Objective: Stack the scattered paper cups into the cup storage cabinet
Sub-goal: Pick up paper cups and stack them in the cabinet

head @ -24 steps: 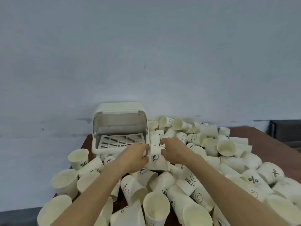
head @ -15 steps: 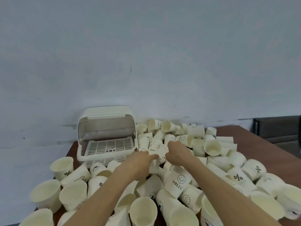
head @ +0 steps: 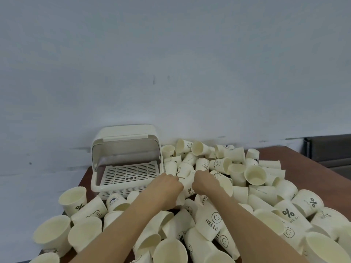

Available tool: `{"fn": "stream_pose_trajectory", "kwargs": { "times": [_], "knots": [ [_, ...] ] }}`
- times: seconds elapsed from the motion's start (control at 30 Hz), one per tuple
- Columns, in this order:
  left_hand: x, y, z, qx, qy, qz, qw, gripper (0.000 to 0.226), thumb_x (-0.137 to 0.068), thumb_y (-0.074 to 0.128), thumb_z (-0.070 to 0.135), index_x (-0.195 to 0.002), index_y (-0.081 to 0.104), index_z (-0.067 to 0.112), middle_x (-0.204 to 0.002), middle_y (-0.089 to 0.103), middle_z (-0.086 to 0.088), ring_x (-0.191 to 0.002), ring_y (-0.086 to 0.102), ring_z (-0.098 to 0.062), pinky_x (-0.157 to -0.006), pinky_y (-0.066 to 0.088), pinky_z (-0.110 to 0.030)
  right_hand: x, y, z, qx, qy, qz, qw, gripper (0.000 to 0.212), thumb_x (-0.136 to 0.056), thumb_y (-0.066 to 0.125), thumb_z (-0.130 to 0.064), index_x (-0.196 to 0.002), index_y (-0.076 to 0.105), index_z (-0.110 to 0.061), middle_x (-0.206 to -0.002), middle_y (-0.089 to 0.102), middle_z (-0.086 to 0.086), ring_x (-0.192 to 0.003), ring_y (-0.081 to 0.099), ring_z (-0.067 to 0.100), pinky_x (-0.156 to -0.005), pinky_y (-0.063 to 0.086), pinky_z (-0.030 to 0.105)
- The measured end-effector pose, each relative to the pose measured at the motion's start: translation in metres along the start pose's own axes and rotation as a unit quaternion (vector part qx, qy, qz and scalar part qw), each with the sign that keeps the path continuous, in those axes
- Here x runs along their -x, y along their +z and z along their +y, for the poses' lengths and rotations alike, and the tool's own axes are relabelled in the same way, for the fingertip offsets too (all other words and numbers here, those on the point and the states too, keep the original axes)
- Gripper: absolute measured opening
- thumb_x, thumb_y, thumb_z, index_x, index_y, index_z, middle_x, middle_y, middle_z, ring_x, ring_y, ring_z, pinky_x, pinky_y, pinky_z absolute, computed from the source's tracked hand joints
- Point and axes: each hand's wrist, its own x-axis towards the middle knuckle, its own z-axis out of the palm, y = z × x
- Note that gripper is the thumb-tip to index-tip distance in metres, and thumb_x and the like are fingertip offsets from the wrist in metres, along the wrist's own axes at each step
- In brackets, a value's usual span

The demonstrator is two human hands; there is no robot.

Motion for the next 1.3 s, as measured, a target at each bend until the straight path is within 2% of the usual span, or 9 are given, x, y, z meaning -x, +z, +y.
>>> {"fn": "stream_pose_trajectory", "kwargs": {
  "times": [0.17, 0.33, 0.43, 0.53, 0.67, 0.77, 0.9, 1.07, 1.3],
  "knots": [
    [0.007, -0.008, -0.022, 0.070, -0.044, 0.017, 0.996, 0.020, -0.090, 0.044, 0.012, -0.102, 0.059, 0.015, -0.098, 0.057, -0.004, -0.089, 0.056, -0.024, -0.076, 0.049, -0.039, 0.000, 0.001, -0.001, -0.030, 0.006, 0.032, 0.999, 0.007, -0.087, 0.044, -0.006, -0.086, 0.048, -0.011, -0.092, 0.052, 0.004, -0.088, 0.054, 0.025, -0.072, 0.045, 0.033],
    [0.018, -0.014, -0.041, 0.086, -0.093, 0.055, 0.990, 0.014, -0.092, 0.040, 0.016, -0.086, 0.052, 0.018, -0.098, 0.061, -0.003, -0.088, 0.056, -0.024, -0.068, 0.043, -0.036, 0.003, -0.016, -0.011, -0.038, -0.011, 0.081, 0.996, 0.009, -0.084, 0.045, -0.004, -0.087, 0.051, -0.010, -0.093, 0.053, 0.006, -0.086, 0.054, 0.025, -0.069, 0.045, 0.032],
    [0.026, -0.014, -0.051, 0.098, -0.138, 0.081, 0.982, 0.019, -0.094, 0.039, 0.021, -0.093, 0.057, 0.021, -0.101, 0.063, -0.003, -0.091, 0.058, -0.025, -0.066, 0.039, -0.033, 0.003, -0.026, -0.024, -0.019, -0.036, 0.115, 0.993, 0.007, -0.082, 0.046, -0.005, -0.084, 0.052, -0.009, -0.092, 0.058, 0.007, -0.083, 0.055, 0.025, -0.068, 0.048, 0.033],
    [0.036, -0.010, -0.065, 0.110, -0.188, 0.107, 0.970, 0.020, -0.094, 0.039, 0.024, -0.096, 0.059, 0.022, -0.100, 0.064, -0.002, -0.089, 0.059, -0.024, -0.063, 0.038, -0.032, 0.008, -0.032, -0.043, 0.010, -0.078, 0.146, 0.986, 0.010, -0.086, 0.045, -0.007, -0.087, 0.053, -0.012, -0.093, 0.059, 0.008, -0.085, 0.057, 0.026, -0.064, 0.040, 0.030],
    [0.049, 0.000, -0.090, 0.135, -0.248, 0.133, 0.950, 0.017, -0.093, 0.042, 0.023, -0.083, 0.055, 0.021, -0.092, 0.066, -0.001, -0.082, 0.061, -0.022, -0.064, 0.046, -0.033, 0.010, -0.031, -0.071, 0.027, -0.139, 0.177, 0.974, 0.013, -0.086, 0.044, -0.008, -0.086, 0.057, -0.010, -0.092, 0.063, 0.010, -0.079, 0.058, 0.028, -0.061, 0.039, 0.031],
    [0.058, 0.012, -0.112, 0.132, -0.298, 0.143, 0.935, 0.020, -0.093, 0.045, 0.022, -0.092, 0.065, 0.019, -0.094, 0.067, -0.001, -0.083, 0.061, -0.020, -0.069, 0.050, -0.032, 0.006, -0.020, -0.090, 0.018, -0.166, 0.184, 0.969, 0.021, -0.089, 0.042, -0.012, -0.095, 0.062, -0.011, -0.093, 0.064, 0.008, -0.074, 0.054, 0.026, -0.060, 0.038, 0.031],
    [0.068, 0.025, -0.138, 0.127, -0.351, 0.135, 0.918, 0.022, -0.093, 0.046, 0.017, -0.102, 0.066, 0.015, -0.101, 0.066, -0.005, -0.088, 0.062, -0.023, -0.067, 0.043, -0.029, -0.004, 0.001, -0.118, -0.010, -0.193, 0.190, 0.962, 0.027, -0.089, 0.039, -0.016, -0.096, 0.065, -0.015, -0.086, 0.066, 0.006, -0.079, 0.062, 0.027, -0.065, 0.051, 0.034],
    [0.072, 0.045, -0.157, 0.128, -0.380, 0.119, 0.908, 0.018, -0.091, 0.048, 0.014, -0.094, 0.066, 0.014, -0.104, 0.064, -0.005, -0.085, 0.062, -0.024, -0.062, 0.040, -0.030, -0.016, 0.025, -0.145, 0.001, -0.220, 0.206, 0.954, 0.028, -0.092, 0.040, -0.018, -0.100, 0.067, -0.020, -0.087, 0.067, 0.004, -0.079, 0.061, 0.026, -0.060, 0.044, 0.031],
    [0.065, 0.068, -0.169, 0.116, -0.392, 0.111, 0.906, 0.022, -0.093, 0.047, 0.012, -0.100, 0.068, 0.014, -0.102, 0.065, -0.009, -0.087, 0.063, -0.025, -0.065, 0.043, -0.031, -0.034, 0.049, -0.168, 0.040, -0.225, 0.204, 0.952, 0.026, -0.089, 0.045, -0.012, -0.102, 0.066, -0.020, -0.091, 0.069, 0.004, -0.081, 0.064, 0.026, -0.061, 0.045, 0.032]
  ]
}}
